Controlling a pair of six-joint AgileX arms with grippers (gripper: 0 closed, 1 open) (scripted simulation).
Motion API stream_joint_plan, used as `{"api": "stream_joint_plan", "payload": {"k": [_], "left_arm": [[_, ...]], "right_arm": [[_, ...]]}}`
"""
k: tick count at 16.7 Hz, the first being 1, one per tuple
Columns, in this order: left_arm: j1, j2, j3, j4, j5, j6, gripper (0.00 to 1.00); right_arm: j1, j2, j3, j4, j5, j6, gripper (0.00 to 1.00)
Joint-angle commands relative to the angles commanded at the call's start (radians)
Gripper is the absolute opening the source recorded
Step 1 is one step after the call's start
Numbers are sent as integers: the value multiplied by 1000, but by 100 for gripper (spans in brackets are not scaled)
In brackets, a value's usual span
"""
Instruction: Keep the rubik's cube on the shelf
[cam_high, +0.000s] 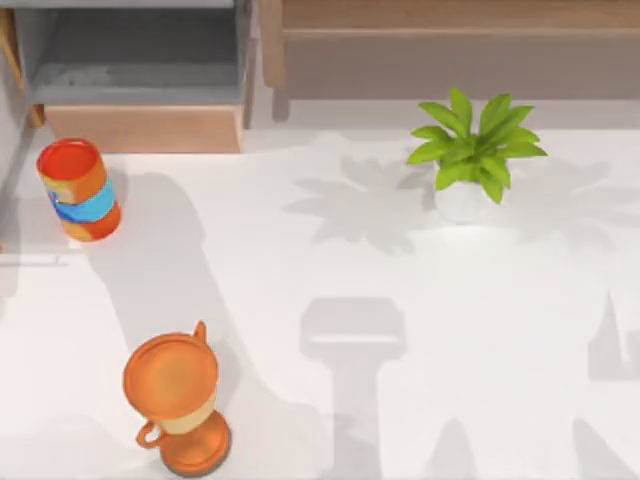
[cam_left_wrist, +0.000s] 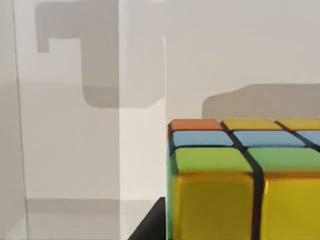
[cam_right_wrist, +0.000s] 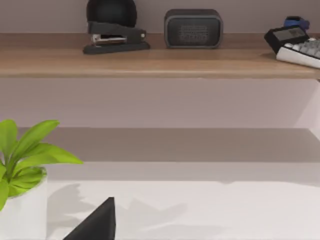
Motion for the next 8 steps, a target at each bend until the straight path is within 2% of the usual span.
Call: {"api": "stream_joint_plan", "payload": {"k": [4,8], "left_arm": [[-30,-128,-66,-22,-9,40,0],[-186,-343,-173,9,-26,95,0]], "right_arm": [[0,0,0,0,0,0,100],[0,0,0,0,0,0,100]]}}
